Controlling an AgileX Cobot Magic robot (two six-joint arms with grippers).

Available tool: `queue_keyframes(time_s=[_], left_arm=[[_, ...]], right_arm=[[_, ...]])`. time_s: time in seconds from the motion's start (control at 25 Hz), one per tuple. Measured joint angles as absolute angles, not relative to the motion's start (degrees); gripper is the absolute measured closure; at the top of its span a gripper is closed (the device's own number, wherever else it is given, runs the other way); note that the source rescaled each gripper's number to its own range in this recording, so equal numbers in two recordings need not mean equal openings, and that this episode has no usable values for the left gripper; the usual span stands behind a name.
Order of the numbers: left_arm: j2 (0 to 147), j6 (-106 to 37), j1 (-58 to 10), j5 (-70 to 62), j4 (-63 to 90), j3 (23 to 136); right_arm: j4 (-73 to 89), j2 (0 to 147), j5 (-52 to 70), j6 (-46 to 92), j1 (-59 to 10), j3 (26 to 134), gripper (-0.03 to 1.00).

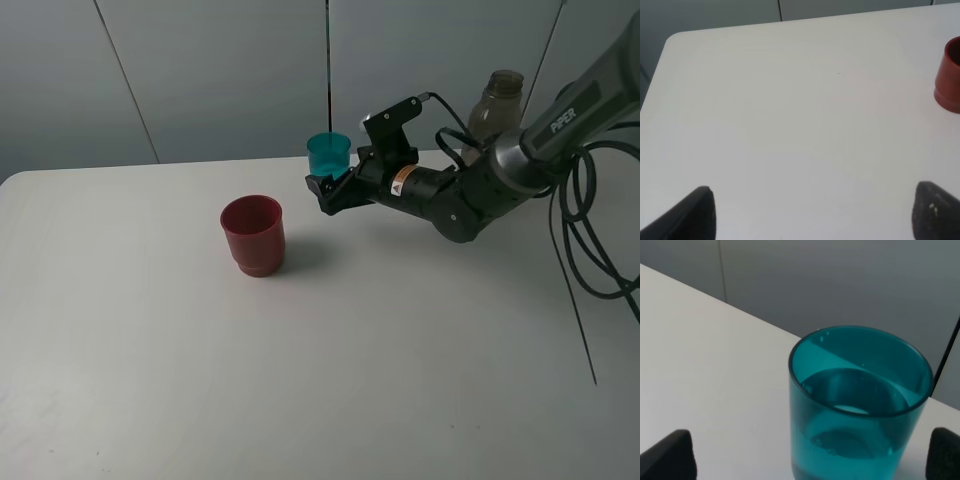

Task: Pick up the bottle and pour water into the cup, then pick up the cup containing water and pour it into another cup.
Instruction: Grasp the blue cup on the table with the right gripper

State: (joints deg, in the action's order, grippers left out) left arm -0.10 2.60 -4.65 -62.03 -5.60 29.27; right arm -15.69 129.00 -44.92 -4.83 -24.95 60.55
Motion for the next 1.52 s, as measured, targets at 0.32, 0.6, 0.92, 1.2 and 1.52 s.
queue_keyframes(time_s=[0.32, 0.6, 0.92, 1.2, 1.52], left_arm=[[-0.10, 2.60, -4.65, -62.03, -5.60, 29.27], [-0.10, 2.60, -4.65, -62.03, -5.60, 29.27], [-0.10, 2.60, -4.65, -62.03, -5.60, 29.27], [-0.10, 2.60, -4.65, -62.03, -5.60, 29.27], [-0.10, 2.60, -4.65, -62.03, -5.60, 29.27]], right_arm=[[-14.50, 133.37, -44.69, -5.65, -24.48, 64.88, -0.03], [-12.63, 135.77, -43.91, -5.98, -24.23, 69.12, -0.03], [-12.49, 138.01, -43.15, -7.30, -24.08, 73.00, -0.03], [-12.49, 139.79, -42.92, -7.89, -24.08, 74.32, -0.03], [-11.99, 141.38, -42.73, -8.00, -24.67, 76.15, -0.03]])
